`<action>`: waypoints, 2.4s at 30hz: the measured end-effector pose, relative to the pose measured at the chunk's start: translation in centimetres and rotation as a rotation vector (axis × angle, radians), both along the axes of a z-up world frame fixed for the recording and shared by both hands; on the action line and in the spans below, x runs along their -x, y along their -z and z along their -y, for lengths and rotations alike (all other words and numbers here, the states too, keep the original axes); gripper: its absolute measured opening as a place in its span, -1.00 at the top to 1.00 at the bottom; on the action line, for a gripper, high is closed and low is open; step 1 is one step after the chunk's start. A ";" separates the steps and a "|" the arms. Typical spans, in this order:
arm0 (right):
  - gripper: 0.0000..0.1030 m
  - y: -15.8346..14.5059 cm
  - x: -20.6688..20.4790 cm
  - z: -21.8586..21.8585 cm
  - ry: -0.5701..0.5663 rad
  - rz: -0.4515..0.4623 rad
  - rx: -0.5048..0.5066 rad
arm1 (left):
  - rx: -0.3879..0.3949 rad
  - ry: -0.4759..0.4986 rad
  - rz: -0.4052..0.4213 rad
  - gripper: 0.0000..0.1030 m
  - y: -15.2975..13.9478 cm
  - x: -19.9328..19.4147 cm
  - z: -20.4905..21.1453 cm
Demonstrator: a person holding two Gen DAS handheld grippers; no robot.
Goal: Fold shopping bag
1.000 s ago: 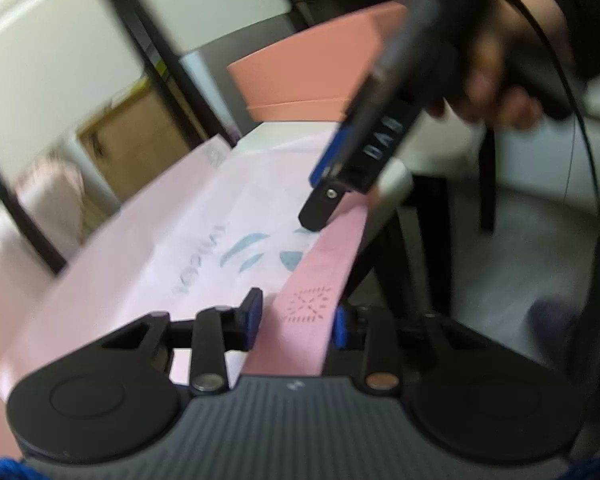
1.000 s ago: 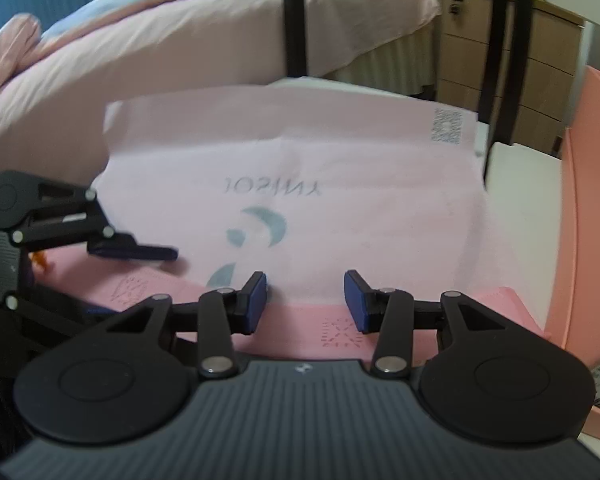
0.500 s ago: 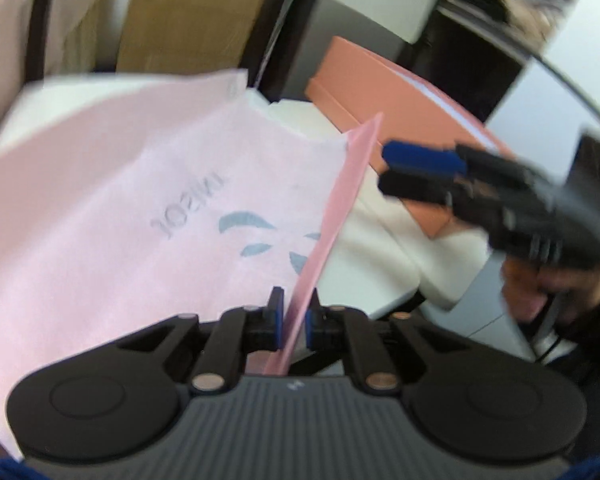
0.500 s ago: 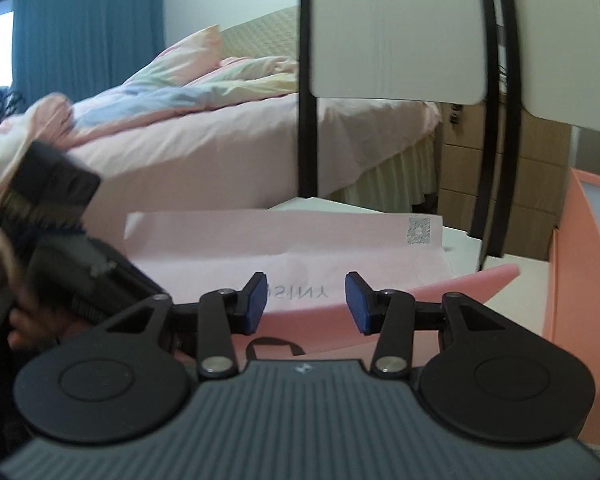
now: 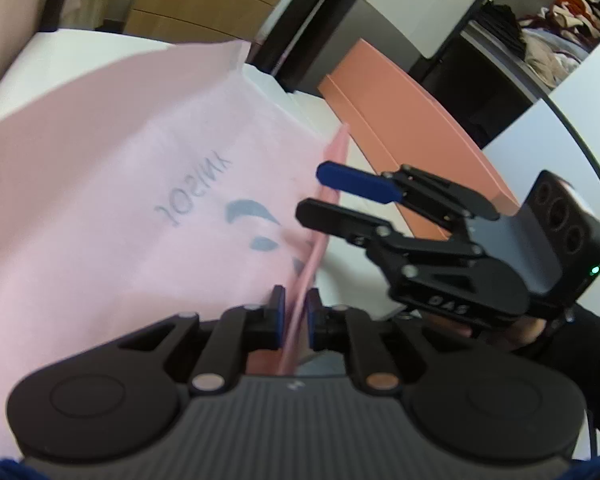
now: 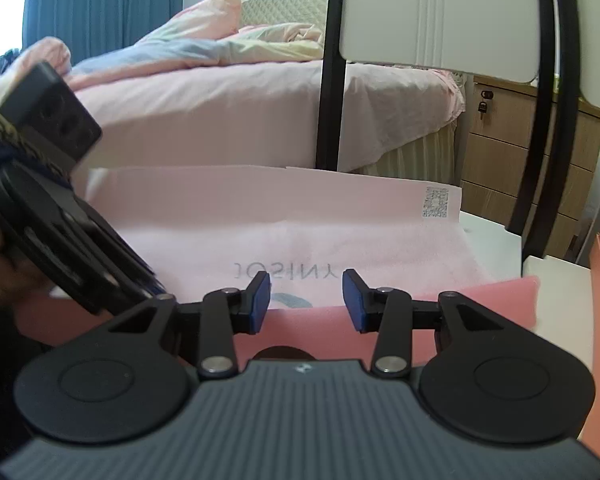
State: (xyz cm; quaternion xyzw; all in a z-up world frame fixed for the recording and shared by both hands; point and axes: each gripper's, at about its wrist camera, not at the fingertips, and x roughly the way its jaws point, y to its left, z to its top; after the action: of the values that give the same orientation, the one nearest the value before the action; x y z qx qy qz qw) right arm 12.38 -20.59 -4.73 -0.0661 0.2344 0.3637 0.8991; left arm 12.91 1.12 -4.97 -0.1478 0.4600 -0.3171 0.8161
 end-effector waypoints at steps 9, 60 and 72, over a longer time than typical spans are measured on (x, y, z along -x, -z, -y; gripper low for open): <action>0.19 1.9 -2.3 -2.0 0.005 -0.082 0.042 | -0.179 -0.095 0.195 0.12 -2.4 3.0 -0.6; 0.13 -0.1 -1.4 2.8 0.224 -0.392 -0.006 | -1.126 0.302 0.873 0.89 3.1 17.6 16.0; 0.13 -5.3 1.9 6.5 0.160 -0.103 -0.196 | -0.276 0.011 0.209 0.92 -3.5 9.5 5.1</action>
State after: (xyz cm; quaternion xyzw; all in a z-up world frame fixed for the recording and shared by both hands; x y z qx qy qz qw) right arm 10.45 -27.08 0.54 0.0598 0.2480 0.3150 0.9142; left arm 3.43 -4.02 -1.51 0.0023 0.4126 -0.2690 0.8703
